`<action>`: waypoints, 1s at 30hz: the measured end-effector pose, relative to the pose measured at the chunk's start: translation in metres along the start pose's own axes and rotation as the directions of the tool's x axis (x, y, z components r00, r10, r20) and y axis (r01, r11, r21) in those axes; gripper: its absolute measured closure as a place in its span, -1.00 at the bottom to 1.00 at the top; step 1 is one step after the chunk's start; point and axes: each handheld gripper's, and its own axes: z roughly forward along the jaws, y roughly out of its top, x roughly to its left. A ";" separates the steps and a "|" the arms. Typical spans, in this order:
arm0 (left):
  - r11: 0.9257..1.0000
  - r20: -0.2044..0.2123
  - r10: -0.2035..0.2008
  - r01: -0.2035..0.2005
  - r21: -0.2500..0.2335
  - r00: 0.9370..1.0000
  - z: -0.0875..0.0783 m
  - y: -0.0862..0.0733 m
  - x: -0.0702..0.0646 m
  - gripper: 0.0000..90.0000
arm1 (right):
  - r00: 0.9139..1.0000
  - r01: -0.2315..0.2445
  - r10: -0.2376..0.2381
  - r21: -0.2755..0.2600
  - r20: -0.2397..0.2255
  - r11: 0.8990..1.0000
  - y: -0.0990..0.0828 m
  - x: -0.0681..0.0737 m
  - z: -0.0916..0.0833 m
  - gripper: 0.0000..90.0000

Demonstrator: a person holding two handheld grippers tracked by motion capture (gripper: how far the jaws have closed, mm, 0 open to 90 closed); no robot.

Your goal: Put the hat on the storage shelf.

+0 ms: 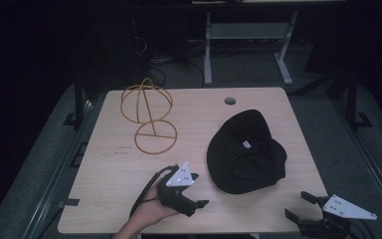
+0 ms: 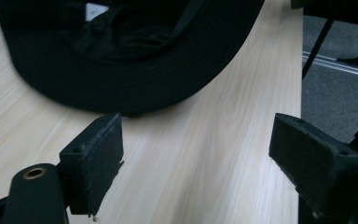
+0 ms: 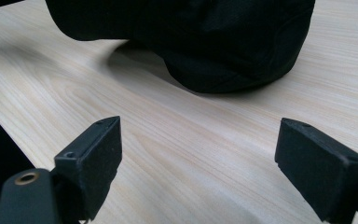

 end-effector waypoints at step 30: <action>0.979 0.004 0.151 -0.150 0.138 0.988 0.094 0.033 -0.017 -0.51 | 1.000 -0.001 0.001 -0.009 -0.012 1.000 0.002 0.001 0.002 -0.68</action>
